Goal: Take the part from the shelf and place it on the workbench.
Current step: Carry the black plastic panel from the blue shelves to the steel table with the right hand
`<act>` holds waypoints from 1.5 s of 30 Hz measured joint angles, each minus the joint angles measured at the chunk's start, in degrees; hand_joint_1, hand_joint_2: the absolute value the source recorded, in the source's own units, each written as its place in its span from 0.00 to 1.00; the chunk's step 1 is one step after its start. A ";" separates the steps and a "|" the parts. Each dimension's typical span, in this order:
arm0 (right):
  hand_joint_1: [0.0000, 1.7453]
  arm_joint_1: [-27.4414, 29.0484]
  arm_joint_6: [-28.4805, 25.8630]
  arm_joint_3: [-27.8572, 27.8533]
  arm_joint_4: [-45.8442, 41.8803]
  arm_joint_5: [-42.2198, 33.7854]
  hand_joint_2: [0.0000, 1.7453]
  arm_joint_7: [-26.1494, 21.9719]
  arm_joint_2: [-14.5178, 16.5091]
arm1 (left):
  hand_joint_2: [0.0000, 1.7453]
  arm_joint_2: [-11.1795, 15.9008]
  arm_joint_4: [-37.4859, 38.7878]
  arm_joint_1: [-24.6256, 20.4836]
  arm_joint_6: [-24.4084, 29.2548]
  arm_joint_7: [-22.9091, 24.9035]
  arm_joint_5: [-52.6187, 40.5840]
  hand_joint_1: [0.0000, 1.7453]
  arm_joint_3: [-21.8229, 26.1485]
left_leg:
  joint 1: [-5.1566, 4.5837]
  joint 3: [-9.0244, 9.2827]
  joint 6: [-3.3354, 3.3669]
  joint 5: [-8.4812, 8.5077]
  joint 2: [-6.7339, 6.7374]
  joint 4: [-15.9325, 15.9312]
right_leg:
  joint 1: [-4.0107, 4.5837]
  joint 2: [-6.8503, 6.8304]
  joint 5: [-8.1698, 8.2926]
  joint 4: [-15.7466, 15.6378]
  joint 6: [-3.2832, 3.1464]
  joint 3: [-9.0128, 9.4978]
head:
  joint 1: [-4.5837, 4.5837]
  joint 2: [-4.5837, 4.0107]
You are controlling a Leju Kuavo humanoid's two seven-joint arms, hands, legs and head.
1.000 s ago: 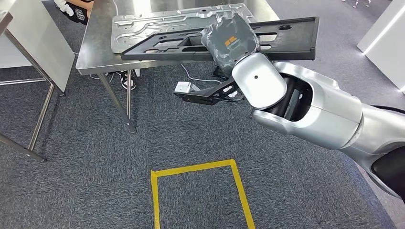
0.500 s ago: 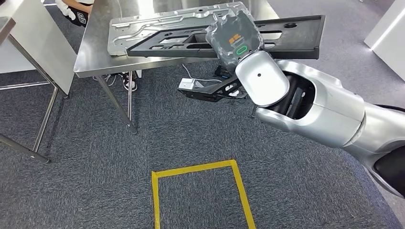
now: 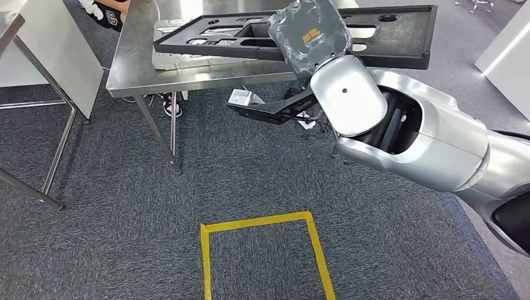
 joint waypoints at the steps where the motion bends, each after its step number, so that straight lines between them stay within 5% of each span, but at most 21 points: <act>1: 1.00 0.00 0.05 -0.01 -0.04 -0.01 1.00 0.01 -0.02 | 1.00 0.00 0.00 0.01 -0.01 -0.01 -0.01 0.00 -0.01 | -0.03 0.03 0.04 -0.10 -0.06 0.09 | -0.01 0.00 0.52 0.63 -0.02 -0.54 | 0.02 0.00; 4: 1.00 -0.18 0.08 -0.04 -0.10 -0.01 1.00 0.01 -0.04 | 1.00 0.00 0.00 0.05 -0.14 -0.03 -0.01 0.00 -0.01 | -0.07 0.13 -0.25 -0.59 -0.34 0.65 | 0.05 0.01 5.88 -8.20 -0.50 3.33 | 0.04 0.00; 7: 1.00 -0.36 -0.04 -0.08 -0.25 -0.01 1.00 -0.02 -0.03 | 1.00 0.00 0.00 0.01 -0.25 -0.03 -0.02 0.00 -0.03 | -0.31 -0.19 -0.99 -0.98 -0.54 1.25 | 0.37 0.12 7.29 -14.22 -1.05 6.26 | -0.03 0.01; 11: 1.00 -0.54 -0.04 -0.11 -0.36 0.01 1.00 0.03 -0.05 | 1.00 -0.08 0.00 0.12 -0.30 -0.05 -0.09 0.00 -0.05 | -0.25 -1.16 -2.14 -2.36 -0.32 3.68 | 0.10 0.07 7.54 -15.00 -2.06 6.74 | -0.12 0.00; 14: 1.00 -0.72 0.03 -0.15 -0.49 0.04 1.00 0.14 -0.07 | 1.00 -0.14 0.00 0.06 -0.31 -0.13 -0.09 0.00 -0.08 | 0.03 -5.66 -2.91 -7.13 -0.12 13.28 | 0.01 0.02 7.51 -15.19 -2.60 6.95 | -0.25 0.00; 16: 1.00 -0.68 0.11 -0.15 -0.55 0.04 1.00 0.14 -0.07 | 1.00 -0.13 0.00 0.07 -0.31 -0.14 -0.09 0.00 -0.10 | 0.20 -7.63 -3.18 -7.74 -0.11 16.69 | -0.01 0.07 7.42 -15.15 -2.62 6.98 | -0.26 0.00; 17: 1.00 -0.67 0.16 -0.15 -0.55 0.04 1.00 0.14 -0.07 | 1.00 -0.13 0.00 0.12 -0.32 -0.14 -0.09 0.00 -0.10 | 0.27 -7.13 -3.22 -6.37 -0.10 15.24 | -0.04 0.11 7.36 -15.12 -2.56 7.04 | -0.25 0.00; 20: 1.00 -0.80 0.22 -0.16 -0.65 0.04 1.00 0.14 -0.07 | 1.00 -0.12 0.00 0.16 -0.35 -0.14 -0.09 0.00 -0.10 | 0.20 -2.02 -2.88 -1.08 -0.01 4.23 | -0.08 0.19 7.04 -15.04 -2.06 7.36 | -0.24 0.00; 22: 1.00 -0.91 0.24 -0.18 -0.72 0.04 1.00 0.14 -0.08 | 1.00 -0.09 0.00 0.06 -0.35 -0.14 -0.09 0.00 -0.11 | -0.13 -0.37 -2.32 -0.51 -0.04 0.92 | 0.00 0.17 6.98 -15.09 -1.53 7.38 | -0.21 0.00; 26: 1.00 -1.05 0.27 -0.25 -0.80 0.04 1.00 0.15 -0.21 | 1.00 -0.07 0.00 0.04 -0.35 -0.14 -0.08 0.00 -0.12 | -0.07 0.19 -1.00 -0.19 -0.03 0.03 | -0.04 0.14 6.12 -14.16 -0.40 7.02 | -0.10 0.00; 29: 1.00 -1.17 0.27 -0.39 -0.90 0.04 1.00 0.16 -0.38 | 1.00 -0.07 0.00 -0.01 -0.35 -0.15 -0.08 0.00 -0.13 | 0.00 0.53 -0.11 -0.13 0.07 -0.39 | -0.04 0.16 1.69 -5.18 -0.04 2.60 | 0.05 0.00; 31: 1.00 -1.06 0.28 -0.41 -0.96 0.04 1.00 0.15 -0.45 | 1.00 -0.07 0.00 -0.02 -0.35 -0.15 -0.09 0.00 -0.14 | -0.06 0.57 0.12 -0.31 0.02 -0.28 | -0.10 0.15 0.60 -0.19 0.09 -0.24 | 0.07 0.00; 33: 1.00 -1.07 0.29 -0.41 -0.98 0.04 1.00 0.15 -0.54 | 1.00 -0.06 0.00 0.02 -0.38 -0.14 -0.09 0.00 -0.14 | -0.06 0.67 0.03 -0.64 -0.13 0.04 | -0.16 0.14 3.53 -2.88 0.04 0.60 | 0.08 0.00; 36: 1.00 -1.41 0.25 -0.41 -1.10 0.05 1.00 0.16 -0.55 | 1.00 -0.08 0.00 0.03 -0.55 -0.16 -0.07 0.00 -0.14 | -0.26 0.52 -0.61 -1.44 -0.34 0.98 | 0.02 0.16 7.67 -12.41 -0.47 5.06 | 0.04 0.01; 41: 1.00 -1.44 0.20 -0.47 -1.27 0.05 1.00 0.17 -0.60 | 1.00 -0.14 0.00 0.04 -0.67 -0.21 -0.01 0.00 -0.14 | -0.17 0.12 -2.03 -2.29 -0.30 1.81 | 0.16 0.31 7.59 -14.85 -1.87 6.33 | -0.03 0.00; 45: 1.00 -1.34 0.17 -0.54 -1.33 0.07 1.00 0.17 -0.62 | 1.00 -0.16 0.00 -0.01 -0.69 -0.29 -0.01 0.00 -0.16 | 0.11 -5.70 -3.05 -7.19 -0.11 13.32 | 0.03 0.24 7.43 -15.38 -2.71 7.12 | -0.31 0.00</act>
